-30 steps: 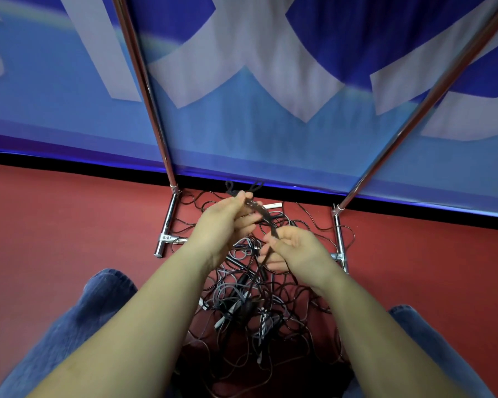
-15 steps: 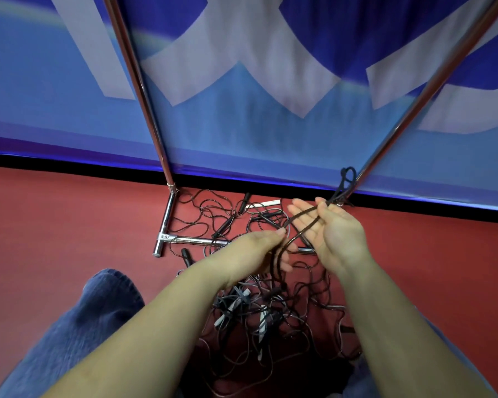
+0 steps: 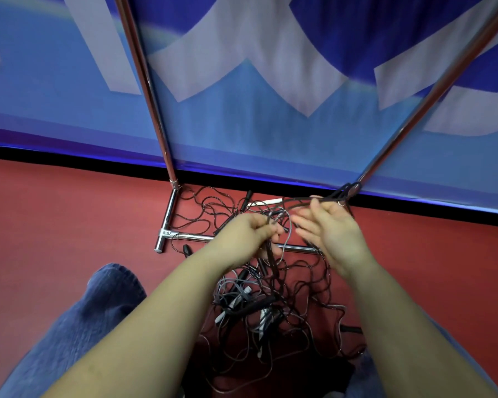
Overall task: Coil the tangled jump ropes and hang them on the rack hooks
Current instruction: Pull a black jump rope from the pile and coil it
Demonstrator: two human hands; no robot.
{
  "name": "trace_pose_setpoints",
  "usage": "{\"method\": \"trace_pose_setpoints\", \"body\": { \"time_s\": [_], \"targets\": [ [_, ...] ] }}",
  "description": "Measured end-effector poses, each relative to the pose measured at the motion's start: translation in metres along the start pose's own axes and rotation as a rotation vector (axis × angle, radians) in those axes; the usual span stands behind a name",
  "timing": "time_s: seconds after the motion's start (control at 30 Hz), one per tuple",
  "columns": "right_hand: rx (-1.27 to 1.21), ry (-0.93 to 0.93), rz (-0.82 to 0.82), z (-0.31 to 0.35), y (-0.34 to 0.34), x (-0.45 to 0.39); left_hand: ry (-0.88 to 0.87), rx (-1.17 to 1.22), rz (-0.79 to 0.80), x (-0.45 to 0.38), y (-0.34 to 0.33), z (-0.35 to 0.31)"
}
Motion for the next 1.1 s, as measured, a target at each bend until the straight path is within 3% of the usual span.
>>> {"method": "trace_pose_setpoints", "body": {
  "time_s": [0.13,0.23,0.37,0.5,0.57,0.63,0.73,0.8,0.9,1.0,1.1],
  "targets": [
    [0.516,-0.121,0.393,-0.025,-0.03,0.015,0.029,0.374,-0.172,-0.002,0.021,-0.002],
    [0.741,-0.075,0.432,-0.036,-0.035,0.017,0.044,0.557,-0.318,-0.002,0.034,0.002],
    [0.698,-0.055,0.359,-0.033,-0.031,0.013,0.032,0.719,-0.453,-0.002,0.048,0.007],
    [0.483,-0.1,0.347,-0.027,-0.035,0.016,-0.002,0.808,-0.463,-0.003,0.052,0.005],
    [0.369,-0.121,0.305,-0.024,-0.035,0.017,0.006,0.745,-0.43,-0.004,0.048,0.002],
    [0.232,-0.118,0.238,-0.019,-0.032,0.016,0.054,0.469,-0.346,-0.003,0.04,-0.001],
    [0.014,-0.095,0.114,-0.012,-0.022,0.01,0.097,-0.07,-0.045,0.002,0.012,0.002],
    [-0.053,-0.075,0.038,-0.009,-0.014,0.007,0.13,-0.229,0.166,0.007,-0.01,0.011],
    [-0.106,-0.051,-0.01,-0.008,-0.008,0.004,0.103,-0.229,0.203,0.005,-0.016,0.015],
    [-0.1,-0.034,0.003,-0.007,-0.005,0.0,0.082,-0.084,0.173,0.004,-0.018,0.009],
    [0.159,-0.088,0.061,-0.012,-0.007,0.0,0.049,0.152,0.013,0.001,-0.005,0.002]
  ]
}}
Point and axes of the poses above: each hand's wrist, its own x-axis away from the middle knuckle, its own y-axis out of the back of the hand, z = x × y, the point moved 7 cm from there along -x, towards the middle knuckle, and after that the axes turned 1 degree about z, right-handed, at the moved point
